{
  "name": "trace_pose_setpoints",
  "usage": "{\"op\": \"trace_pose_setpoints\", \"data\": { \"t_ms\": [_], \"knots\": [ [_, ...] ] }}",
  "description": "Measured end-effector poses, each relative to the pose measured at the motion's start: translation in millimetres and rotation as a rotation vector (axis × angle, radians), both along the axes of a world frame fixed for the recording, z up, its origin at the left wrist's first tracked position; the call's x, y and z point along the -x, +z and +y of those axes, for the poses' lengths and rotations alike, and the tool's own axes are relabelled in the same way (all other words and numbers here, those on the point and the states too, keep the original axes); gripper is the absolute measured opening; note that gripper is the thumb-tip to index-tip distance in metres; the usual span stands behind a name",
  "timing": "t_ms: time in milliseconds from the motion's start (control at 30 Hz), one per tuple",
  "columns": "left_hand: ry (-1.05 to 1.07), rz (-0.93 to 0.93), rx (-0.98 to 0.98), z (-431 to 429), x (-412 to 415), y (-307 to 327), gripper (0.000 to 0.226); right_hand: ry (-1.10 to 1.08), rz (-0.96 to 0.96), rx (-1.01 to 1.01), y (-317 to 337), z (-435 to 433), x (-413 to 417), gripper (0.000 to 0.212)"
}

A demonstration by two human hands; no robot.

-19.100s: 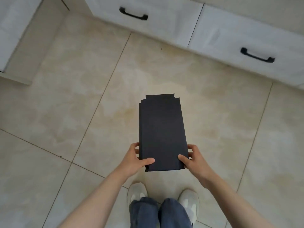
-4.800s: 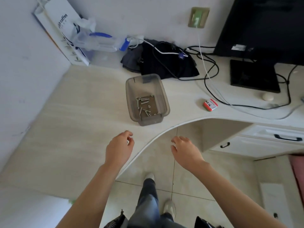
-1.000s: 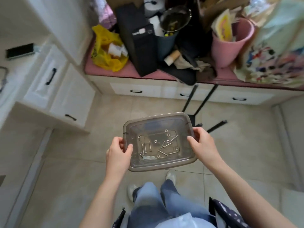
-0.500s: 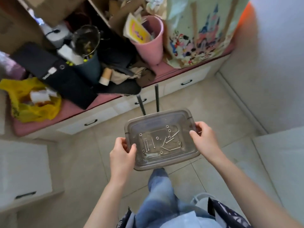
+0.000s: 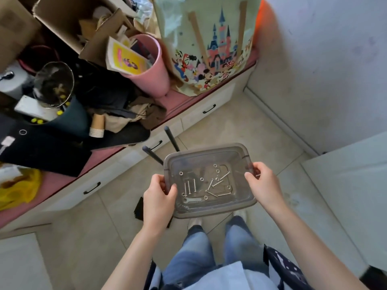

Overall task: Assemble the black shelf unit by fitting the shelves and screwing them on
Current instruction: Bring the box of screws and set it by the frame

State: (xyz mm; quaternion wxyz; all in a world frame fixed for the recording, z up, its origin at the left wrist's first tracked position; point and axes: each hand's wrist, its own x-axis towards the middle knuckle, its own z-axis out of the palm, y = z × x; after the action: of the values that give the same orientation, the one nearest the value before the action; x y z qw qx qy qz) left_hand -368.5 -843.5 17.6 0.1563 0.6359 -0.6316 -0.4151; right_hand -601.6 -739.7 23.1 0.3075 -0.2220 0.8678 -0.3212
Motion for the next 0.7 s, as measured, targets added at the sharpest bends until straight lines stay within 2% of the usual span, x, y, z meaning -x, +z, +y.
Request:
{"op": "trace_pose_setpoints", "data": {
  "t_ms": [167,433,700],
  "knots": [
    [0.043,0.0,0.005,7.1,55.6,-8.4,0.021,0.052,-0.029,0.011,-7.7,-2.3,58.8,0.01],
    [0.233,-0.026,0.052,41.5,157.2,-22.0,0.026,0.269,-0.036,0.009,-11.3,-7.9,173.9,0.011],
    [0.239,0.058,-0.044,53.9,220.0,-38.9,0.013,0.33,0.018,0.006,-30.3,-15.0,246.6,0.012]
  ]
}}
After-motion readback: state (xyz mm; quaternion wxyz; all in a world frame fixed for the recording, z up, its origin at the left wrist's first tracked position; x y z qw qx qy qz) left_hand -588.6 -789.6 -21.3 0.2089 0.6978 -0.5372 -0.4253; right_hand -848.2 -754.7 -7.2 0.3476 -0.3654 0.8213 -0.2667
